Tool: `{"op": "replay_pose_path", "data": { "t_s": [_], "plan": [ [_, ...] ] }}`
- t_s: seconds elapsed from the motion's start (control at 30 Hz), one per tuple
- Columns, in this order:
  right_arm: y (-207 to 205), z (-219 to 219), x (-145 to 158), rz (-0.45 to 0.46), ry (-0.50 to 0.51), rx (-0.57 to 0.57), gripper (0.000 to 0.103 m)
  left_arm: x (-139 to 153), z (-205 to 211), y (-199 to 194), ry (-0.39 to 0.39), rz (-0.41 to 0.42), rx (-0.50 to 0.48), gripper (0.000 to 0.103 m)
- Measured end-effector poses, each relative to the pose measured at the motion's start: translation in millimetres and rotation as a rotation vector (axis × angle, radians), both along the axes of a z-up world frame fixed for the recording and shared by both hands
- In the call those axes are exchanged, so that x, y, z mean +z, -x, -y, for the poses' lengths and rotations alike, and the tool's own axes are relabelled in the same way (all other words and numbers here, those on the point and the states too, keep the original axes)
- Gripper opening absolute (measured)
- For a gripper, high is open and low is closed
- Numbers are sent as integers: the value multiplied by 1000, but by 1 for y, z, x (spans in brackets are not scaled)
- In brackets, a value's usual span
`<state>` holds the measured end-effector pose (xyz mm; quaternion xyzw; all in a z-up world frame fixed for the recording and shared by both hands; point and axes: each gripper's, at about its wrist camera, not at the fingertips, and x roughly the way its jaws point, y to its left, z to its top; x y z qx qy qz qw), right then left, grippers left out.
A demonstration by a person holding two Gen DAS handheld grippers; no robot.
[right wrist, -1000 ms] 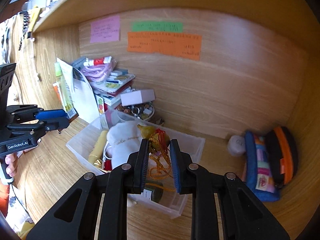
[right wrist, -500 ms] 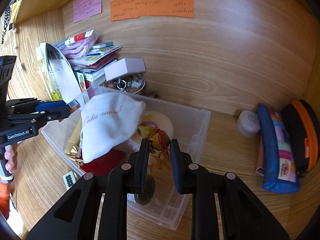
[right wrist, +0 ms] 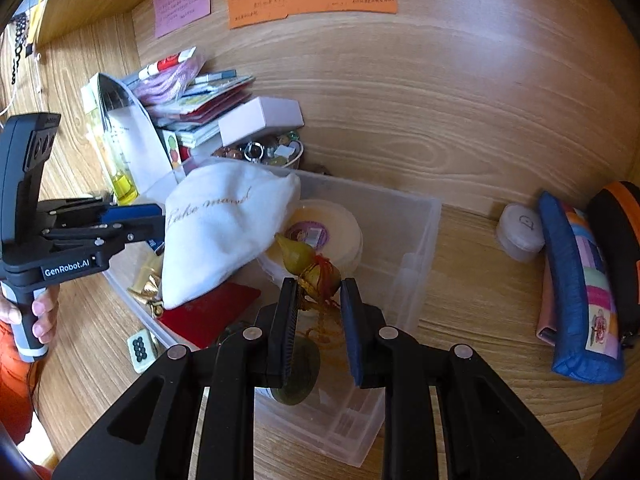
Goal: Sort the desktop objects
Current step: 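Carry the Max pack and orange string over the clear box, then release the Max pack and orange string into the clear box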
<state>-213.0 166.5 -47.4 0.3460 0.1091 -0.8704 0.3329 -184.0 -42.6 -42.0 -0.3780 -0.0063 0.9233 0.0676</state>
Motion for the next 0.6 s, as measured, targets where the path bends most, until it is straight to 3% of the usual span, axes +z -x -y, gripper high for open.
{"op": "replay_pose_path", "data": {
  "t_s": [0.17, 0.4, 0.47, 0.6],
  "plan": [
    [-5, 5, -2, -17, -31, 12, 22, -3, -2, 0, 4, 2, -4, 27],
    [-10, 5, -1, -48, -41, 6, 44, -3, -2, -3, 12, -15, 9, 33],
    [-9, 4, -1, -48, -39, 0, 44, -3, -3, -4, 23, -20, 12, 34],
    [-11, 2, 3, -67, -21, -24, 44, -2, -9, -7, 56, -39, 15, 54]
  ]
}}
